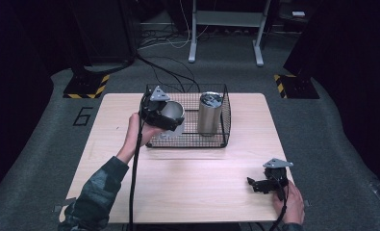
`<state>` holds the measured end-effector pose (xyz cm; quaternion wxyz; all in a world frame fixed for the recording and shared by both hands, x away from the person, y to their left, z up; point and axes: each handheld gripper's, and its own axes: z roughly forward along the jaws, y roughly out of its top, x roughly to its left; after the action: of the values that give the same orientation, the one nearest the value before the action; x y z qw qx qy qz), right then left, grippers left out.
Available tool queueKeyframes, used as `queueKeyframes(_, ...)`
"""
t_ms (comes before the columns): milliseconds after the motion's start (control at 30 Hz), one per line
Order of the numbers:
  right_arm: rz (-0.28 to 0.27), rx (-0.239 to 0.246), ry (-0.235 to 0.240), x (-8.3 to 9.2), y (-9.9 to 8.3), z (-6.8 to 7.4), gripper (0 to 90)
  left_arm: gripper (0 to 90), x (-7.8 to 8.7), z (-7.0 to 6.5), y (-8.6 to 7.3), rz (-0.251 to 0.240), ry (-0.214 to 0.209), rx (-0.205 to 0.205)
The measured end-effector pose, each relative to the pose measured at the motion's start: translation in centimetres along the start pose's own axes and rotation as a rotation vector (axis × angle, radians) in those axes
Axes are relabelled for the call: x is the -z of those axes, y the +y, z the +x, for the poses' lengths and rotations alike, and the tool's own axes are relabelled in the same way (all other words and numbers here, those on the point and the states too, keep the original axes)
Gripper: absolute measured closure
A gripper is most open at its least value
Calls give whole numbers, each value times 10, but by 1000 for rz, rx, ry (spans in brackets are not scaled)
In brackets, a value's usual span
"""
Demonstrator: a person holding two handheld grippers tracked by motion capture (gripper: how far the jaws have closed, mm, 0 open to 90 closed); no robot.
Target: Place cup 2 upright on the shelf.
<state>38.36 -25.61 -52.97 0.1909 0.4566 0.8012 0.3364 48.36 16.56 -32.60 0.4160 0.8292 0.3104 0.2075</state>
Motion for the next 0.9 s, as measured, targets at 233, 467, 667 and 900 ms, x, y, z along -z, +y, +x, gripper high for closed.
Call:
queueKeyframes(233, 0, -1, 0, 0, 0, 0, 0, 61, -8, 6, 5, 12, 14, 3)
queueKeyframes(467, 0, 0, 0, 0, 0, 0, 0, 61, -19, 15, 7, 17, 32, 20)
queueKeyframes(667, 0, -1, 0, 0, 0, 0, 0, 61, -30, 26, 8, 29, 36, 44)
queueKeyframes(900, -1, 0, 0, 0, 0, 0, 0, 61, -40, 31, 8, 50, 46, 49)
